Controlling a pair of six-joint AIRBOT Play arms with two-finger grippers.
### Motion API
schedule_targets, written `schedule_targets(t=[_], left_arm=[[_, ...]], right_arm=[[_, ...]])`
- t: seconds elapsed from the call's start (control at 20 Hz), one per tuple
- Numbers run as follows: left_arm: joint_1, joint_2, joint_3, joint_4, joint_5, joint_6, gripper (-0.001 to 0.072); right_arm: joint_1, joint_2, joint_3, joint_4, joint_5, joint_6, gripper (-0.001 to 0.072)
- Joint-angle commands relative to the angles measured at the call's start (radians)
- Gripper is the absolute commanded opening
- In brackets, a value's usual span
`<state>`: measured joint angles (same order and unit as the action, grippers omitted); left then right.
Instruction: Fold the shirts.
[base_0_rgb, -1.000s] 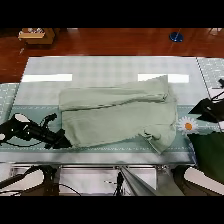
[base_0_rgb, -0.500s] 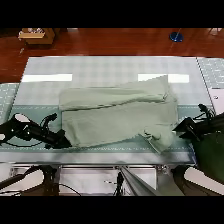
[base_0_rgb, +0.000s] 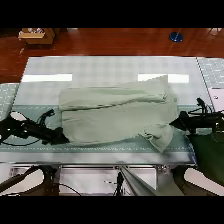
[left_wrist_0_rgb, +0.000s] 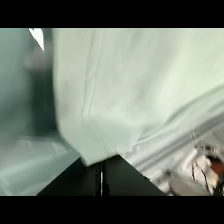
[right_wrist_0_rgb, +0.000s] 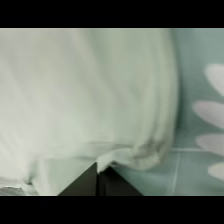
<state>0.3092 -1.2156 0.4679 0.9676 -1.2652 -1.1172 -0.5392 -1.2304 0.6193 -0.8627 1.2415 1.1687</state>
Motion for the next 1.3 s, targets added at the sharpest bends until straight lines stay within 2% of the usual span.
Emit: schedule_targets(t=[0.0,0.1,0.2,0.3,0.45,0.55,0.8,1.0,1.25], left_arm=[[0.043,0.113,0.081,-0.197,-0.106,0.062,0.0027],[0.066,0.198,0.142,-0.273,-0.105,0.061,0.0027],[0.066,0.238,0.202,-0.28,-0.105,0.053,0.0027],[0.065,0.234,0.253,-0.319,-0.083,0.046,0.0027],[0.063,0.225,0.291,-0.392,0.088,0.047,0.0027],[0.055,0.18,0.307,-0.408,0.15,0.047,0.0027],[0.033,-0.037,0.376,-0.408,0.15,0.05,0.0027],[0.032,-0.185,0.459,-0.408,0.15,0.051,0.0028],[0.019,-0.306,0.48,-0.411,0.15,0.058,0.0035]], right_arm=[[0.006,0.065,0.106,0.091,0.029,-0.056,0.0021],[0.008,0.108,0.203,0.153,-0.018,-0.055,0.002],[0.017,0.113,0.296,0.211,-0.069,-0.045,0.002],[0.073,0.113,0.37,0.19,-0.166,-0.019,0.002],[0.199,0.082,0.42,0.156,-0.36,0.022,0.0019],[0.267,0.019,0.444,0.122,-0.453,0.058,0.0019],[0.338,-0.16,0.515,0.121,-0.599,0.065,0.002],[0.343,-0.261,0.567,0.125,-0.668,0.098,0.002],[0.343,-0.365,0.567,0.127,-0.664,0.11,0.0026]])
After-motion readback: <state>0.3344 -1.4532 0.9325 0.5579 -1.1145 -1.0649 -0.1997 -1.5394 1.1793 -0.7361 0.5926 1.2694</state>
